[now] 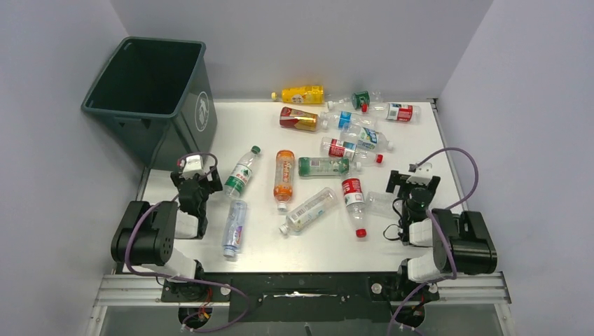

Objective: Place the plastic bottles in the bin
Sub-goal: Pick up the plastic bottle at the center of the board.

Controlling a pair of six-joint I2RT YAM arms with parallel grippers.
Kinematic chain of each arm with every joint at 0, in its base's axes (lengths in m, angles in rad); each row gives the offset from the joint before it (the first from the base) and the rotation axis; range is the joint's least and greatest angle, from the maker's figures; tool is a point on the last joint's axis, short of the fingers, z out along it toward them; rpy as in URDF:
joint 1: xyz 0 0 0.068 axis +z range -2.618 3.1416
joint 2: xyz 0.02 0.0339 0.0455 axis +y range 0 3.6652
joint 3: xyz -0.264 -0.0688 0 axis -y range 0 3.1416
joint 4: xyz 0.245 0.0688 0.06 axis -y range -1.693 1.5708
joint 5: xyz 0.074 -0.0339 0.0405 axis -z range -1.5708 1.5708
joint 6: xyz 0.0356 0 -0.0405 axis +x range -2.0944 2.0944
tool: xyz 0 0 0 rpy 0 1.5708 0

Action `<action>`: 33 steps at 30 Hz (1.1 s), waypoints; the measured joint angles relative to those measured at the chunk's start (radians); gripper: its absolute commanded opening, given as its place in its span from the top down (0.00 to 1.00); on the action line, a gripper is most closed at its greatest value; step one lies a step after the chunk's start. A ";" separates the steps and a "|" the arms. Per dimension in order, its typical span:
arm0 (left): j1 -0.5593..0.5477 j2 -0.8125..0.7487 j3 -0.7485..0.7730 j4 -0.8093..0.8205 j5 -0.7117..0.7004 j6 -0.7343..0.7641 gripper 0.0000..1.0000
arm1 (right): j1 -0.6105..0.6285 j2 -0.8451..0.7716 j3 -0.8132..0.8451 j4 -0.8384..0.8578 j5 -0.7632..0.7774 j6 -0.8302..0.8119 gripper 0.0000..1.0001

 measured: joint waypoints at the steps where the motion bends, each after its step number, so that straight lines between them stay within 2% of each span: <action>1: -0.006 -0.016 0.009 -0.027 -0.007 0.004 0.11 | 0.005 -0.034 -0.007 -0.021 0.002 0.000 0.02; 8: -0.095 -0.227 0.183 -0.325 -0.059 0.025 0.11 | 0.022 -0.405 0.116 -0.360 0.000 0.038 0.02; 13: -0.145 -0.354 0.277 -0.483 -0.043 0.016 0.11 | 0.038 -0.555 0.223 -0.610 -0.018 0.077 0.02; 17: -0.182 -0.399 0.360 -0.583 0.013 0.000 0.11 | 0.044 -0.658 0.300 -0.826 -0.028 0.108 0.02; 22: -0.244 -0.409 0.454 -0.664 0.130 -0.040 0.11 | 0.044 -0.719 0.438 -1.046 -0.051 0.170 0.02; 26: -0.305 -0.397 0.518 -0.684 0.169 -0.128 0.11 | 0.044 -0.713 0.592 -1.194 -0.119 0.217 0.02; 29: -0.349 -0.377 0.563 -0.696 0.196 -0.203 0.11 | 0.044 -0.712 0.653 -1.244 -0.204 0.234 0.02; 33: -0.433 -0.349 0.634 -0.787 0.205 -0.244 0.11 | 0.044 -0.720 0.635 -1.267 -0.325 0.273 0.02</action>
